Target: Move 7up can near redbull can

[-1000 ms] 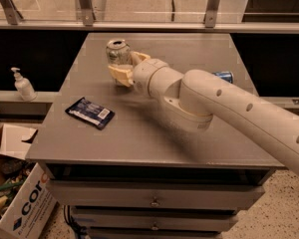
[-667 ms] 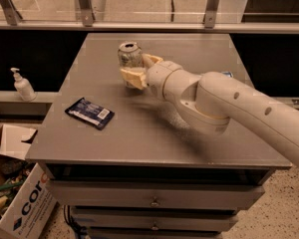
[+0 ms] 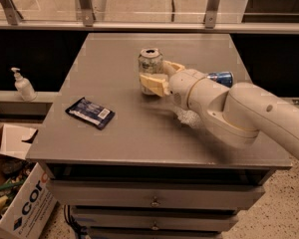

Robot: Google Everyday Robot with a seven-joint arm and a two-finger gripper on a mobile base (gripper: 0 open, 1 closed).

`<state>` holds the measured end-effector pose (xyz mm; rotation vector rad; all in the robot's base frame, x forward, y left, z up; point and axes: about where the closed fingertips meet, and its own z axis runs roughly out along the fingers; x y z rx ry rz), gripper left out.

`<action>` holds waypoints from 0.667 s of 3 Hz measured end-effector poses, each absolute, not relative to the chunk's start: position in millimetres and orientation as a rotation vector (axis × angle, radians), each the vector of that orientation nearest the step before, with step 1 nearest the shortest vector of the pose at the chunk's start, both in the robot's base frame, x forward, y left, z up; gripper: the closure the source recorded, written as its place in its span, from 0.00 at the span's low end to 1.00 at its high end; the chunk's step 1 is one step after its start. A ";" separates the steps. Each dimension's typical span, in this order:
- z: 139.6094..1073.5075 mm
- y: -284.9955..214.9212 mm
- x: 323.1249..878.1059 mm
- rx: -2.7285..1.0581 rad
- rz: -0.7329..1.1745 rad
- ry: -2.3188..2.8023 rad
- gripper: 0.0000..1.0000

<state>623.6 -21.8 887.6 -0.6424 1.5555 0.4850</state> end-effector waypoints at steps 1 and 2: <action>888.3 -39.7 608.0 -0.617 0.502 1.555 1.00; 886.7 -62.8 594.8 -0.581 0.499 1.566 1.00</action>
Offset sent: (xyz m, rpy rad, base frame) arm -0.0461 -0.0770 -0.0053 0.0636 0.0342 -0.0750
